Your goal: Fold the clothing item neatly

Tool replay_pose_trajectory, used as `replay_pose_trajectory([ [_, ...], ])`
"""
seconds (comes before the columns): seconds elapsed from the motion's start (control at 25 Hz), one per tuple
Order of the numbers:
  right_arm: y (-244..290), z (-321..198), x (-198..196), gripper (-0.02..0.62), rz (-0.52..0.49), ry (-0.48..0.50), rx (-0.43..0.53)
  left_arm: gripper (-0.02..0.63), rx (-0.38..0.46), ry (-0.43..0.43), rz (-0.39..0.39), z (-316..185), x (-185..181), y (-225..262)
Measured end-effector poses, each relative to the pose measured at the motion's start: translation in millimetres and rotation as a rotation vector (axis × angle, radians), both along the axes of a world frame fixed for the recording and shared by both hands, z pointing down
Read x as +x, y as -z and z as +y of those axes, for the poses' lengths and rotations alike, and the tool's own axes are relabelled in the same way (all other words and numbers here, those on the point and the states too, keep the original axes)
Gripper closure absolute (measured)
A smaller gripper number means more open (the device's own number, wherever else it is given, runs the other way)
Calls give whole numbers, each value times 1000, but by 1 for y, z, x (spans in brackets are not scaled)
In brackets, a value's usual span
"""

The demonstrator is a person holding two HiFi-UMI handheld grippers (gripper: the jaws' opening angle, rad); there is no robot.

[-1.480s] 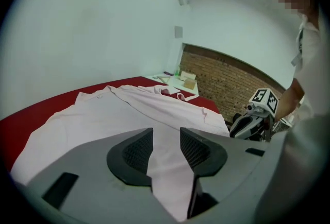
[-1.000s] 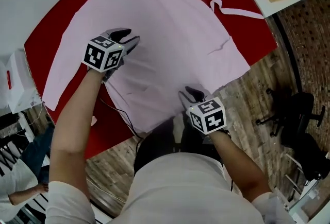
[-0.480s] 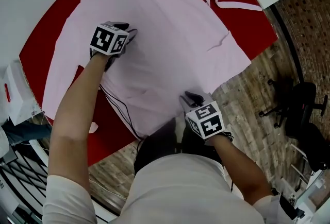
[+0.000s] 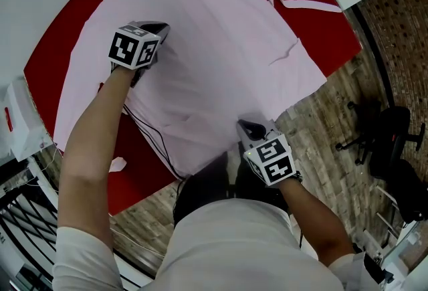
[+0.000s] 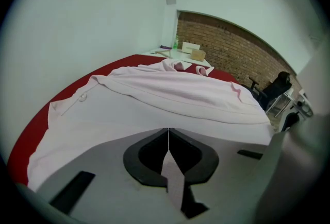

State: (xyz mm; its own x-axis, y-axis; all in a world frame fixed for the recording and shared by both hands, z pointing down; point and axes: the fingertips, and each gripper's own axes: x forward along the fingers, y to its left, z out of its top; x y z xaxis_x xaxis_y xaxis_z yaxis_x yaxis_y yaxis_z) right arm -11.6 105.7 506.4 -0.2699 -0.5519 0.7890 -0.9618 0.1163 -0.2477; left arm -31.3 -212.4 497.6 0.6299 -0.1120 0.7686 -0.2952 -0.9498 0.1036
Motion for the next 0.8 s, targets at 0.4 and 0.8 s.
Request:
replay_pose_trajectory([
  [0.4,5,2,9,574,-17,-40,9,463,39,-221,-179,-22,-4,-12],
  [0.8,9,-1,16,574,-28,-70,20,597,126,-240,-208,-28,6,-17],
])
